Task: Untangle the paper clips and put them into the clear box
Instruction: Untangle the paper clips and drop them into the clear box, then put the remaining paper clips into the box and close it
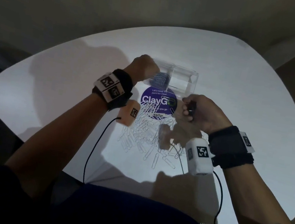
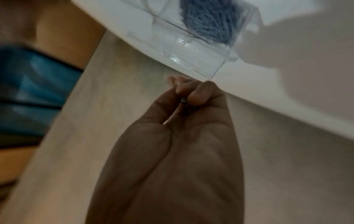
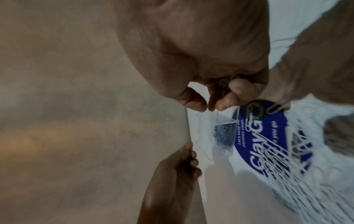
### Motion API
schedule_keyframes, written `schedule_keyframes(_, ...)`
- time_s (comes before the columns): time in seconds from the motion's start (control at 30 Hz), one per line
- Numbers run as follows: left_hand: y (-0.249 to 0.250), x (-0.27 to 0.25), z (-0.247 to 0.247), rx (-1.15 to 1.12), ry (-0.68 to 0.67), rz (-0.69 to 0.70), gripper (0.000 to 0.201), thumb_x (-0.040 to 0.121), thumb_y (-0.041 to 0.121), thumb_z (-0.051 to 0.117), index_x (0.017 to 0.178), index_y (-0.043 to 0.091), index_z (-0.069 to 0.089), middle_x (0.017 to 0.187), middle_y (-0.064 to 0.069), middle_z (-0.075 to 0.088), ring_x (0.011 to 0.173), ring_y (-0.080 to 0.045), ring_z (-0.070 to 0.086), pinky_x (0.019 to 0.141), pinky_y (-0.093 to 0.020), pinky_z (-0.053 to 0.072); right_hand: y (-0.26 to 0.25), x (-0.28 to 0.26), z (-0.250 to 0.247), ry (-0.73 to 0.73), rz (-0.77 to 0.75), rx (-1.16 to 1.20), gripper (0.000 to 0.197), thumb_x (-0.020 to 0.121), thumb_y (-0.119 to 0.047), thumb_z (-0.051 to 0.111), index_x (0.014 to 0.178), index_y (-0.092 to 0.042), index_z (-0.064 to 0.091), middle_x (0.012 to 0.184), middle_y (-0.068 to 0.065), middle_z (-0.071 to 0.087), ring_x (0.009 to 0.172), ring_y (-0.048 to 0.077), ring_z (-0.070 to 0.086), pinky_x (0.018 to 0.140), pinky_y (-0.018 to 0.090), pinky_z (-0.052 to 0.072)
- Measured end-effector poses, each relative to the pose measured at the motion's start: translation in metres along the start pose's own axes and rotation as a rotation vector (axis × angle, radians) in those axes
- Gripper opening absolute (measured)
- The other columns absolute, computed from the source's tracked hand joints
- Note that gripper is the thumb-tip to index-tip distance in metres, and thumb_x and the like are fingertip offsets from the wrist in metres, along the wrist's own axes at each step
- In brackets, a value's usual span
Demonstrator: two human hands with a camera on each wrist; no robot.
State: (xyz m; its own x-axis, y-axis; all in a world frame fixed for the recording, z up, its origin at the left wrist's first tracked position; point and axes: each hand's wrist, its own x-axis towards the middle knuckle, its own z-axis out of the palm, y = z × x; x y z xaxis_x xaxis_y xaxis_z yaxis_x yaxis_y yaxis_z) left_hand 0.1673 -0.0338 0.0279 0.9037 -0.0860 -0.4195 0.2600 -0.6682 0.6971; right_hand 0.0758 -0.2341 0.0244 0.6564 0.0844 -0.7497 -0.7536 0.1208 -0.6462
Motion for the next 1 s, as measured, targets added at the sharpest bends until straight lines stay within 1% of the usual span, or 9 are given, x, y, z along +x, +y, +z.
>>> schedule_keyframes(0.1,0.016,0.013,0.006,0.227,-0.002,0.081,0.026,0.087,0.003,0.042,0.063,0.004,0.052,0.07,-0.011,0.057,0.075,-0.018,0.057,0.061,-0.029,0.041,-0.024,0.008,0.011,0.056,-0.115,-0.142,0.015,0.091,-0.009,0.044,0.076,-0.012,0.047,0.063,0.004,0.043,0.051,0.015,0.036,0.043,0.025,0.025)
schedule_keyframes(0.17,0.015,0.019,0.014,0.304,-0.017,0.103,0.024,0.084,0.0,0.04,0.076,-0.004,0.062,0.088,-0.027,0.063,0.089,-0.029,0.064,0.068,-0.032,0.048,-0.039,0.016,0.021,0.098,-0.183,-0.251,0.016,0.092,-0.007,0.045,0.077,-0.012,0.05,0.064,0.003,0.044,0.053,0.015,0.036,0.048,0.027,0.026)
schedule_keyframes(0.27,0.012,0.02,0.023,0.447,-0.062,0.146,0.027,0.085,0.001,0.048,0.104,0.0,0.067,0.11,-0.019,0.066,0.103,-0.034,0.063,0.086,-0.037,0.053,-0.057,0.032,0.035,0.135,-0.236,-0.37,0.02,0.091,-0.001,0.048,0.073,-0.009,0.053,0.061,0.003,0.045,0.052,0.015,0.038,0.047,0.026,0.027)
schedule_keyframes(0.37,0.009,0.018,0.024,0.493,-0.07,0.251,0.032,0.086,0.001,0.048,0.114,0.005,0.063,0.122,-0.013,0.062,0.114,-0.031,0.054,0.087,-0.031,0.044,-0.068,0.048,0.048,0.14,-0.237,-0.418,0.016,0.087,0.003,0.047,0.08,-0.003,0.06,0.061,0.005,0.046,0.051,0.015,0.038,0.046,0.025,0.026)
schedule_keyframes(0.5,-0.002,0.006,0.009,0.314,0.097,0.318,0.033,0.08,-0.005,0.045,0.105,0.001,0.067,0.11,-0.014,0.068,0.104,-0.031,0.06,0.084,-0.03,0.045,-0.078,0.062,0.071,0.142,-0.259,-0.522,0.024,0.085,0.006,0.049,0.101,0.007,0.066,0.064,0.008,0.05,0.051,0.016,0.041,0.045,0.024,0.03)
schedule_keyframes(0.57,-0.012,-0.005,0.001,0.207,0.219,0.383,0.036,0.074,-0.001,0.042,0.099,-0.004,0.067,0.1,-0.017,0.07,0.093,-0.032,0.065,0.079,-0.033,0.049,-0.081,0.068,0.081,0.148,-0.289,-0.607,0.026,0.088,0.003,0.048,0.107,0.007,0.065,0.072,0.011,0.058,0.058,0.019,0.053,0.051,0.026,0.04)
schedule_keyframes(0.67,-0.028,-0.017,-0.008,0.17,0.364,0.343,0.032,0.08,0.003,0.042,0.097,0.001,0.069,0.096,-0.009,0.073,0.088,-0.025,0.067,0.082,-0.03,0.049,-0.078,0.081,0.091,0.172,-0.326,-0.812,0.031,0.088,-0.004,0.047,0.112,0.003,0.065,0.11,0.018,0.067,0.1,0.033,0.065,0.076,0.035,0.051)
schedule_keyframes(0.8,-0.051,-0.034,-0.01,0.072,0.384,0.21,0.027,0.086,0.003,0.047,0.094,0.011,0.072,0.093,0.001,0.073,0.085,-0.014,0.065,0.082,-0.023,0.048,-0.068,0.079,0.098,0.166,-0.387,-1.084,0.031,0.092,-0.008,0.046,0.118,-0.004,0.064,0.125,0.014,0.063,0.116,0.03,0.058,0.094,0.033,0.05)
schedule_keyframes(1.0,-0.078,-0.055,-0.004,-0.052,0.338,0.154,0.031,0.081,-0.004,0.046,0.092,0.01,0.072,0.086,-0.001,0.072,0.08,-0.012,0.063,0.084,-0.027,0.052,-0.06,0.07,0.093,0.012,-0.472,-1.236,0.036,0.09,-0.001,0.049,0.119,-0.01,0.069,0.131,0.009,0.061,0.12,0.027,0.055,0.096,0.03,0.045)
